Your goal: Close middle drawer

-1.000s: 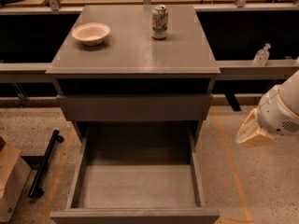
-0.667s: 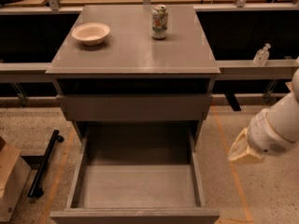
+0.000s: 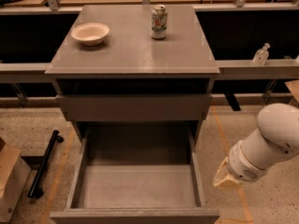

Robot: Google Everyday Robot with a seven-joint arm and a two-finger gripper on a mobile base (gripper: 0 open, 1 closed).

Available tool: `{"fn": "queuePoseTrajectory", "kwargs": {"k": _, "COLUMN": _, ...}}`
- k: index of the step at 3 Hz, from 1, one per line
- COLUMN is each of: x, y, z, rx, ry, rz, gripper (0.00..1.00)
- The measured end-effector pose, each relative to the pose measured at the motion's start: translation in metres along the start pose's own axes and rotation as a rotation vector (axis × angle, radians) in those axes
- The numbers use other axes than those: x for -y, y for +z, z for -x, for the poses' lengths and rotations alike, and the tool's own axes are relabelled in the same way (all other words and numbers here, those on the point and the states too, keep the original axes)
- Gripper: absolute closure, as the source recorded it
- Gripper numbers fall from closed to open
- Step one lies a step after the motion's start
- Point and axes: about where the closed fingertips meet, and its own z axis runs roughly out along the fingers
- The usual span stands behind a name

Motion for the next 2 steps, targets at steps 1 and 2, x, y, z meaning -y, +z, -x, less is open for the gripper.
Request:
{"fn": "queuePoseTrajectory", "kwargs": {"k": 1, "x": 0.000, "y": -0.003, "z": -0.009, "rx": -0.026, "ry": 0.020, "rz": -0.010, "gripper": 1.00}}
{"fn": "queuePoseTrajectory", "kwargs": {"k": 2, "x": -0.002, "y": 0.015, "z": -0.014, "rx": 0.021, "ry": 0.020, "rz": -0.017, "gripper": 1.00}}
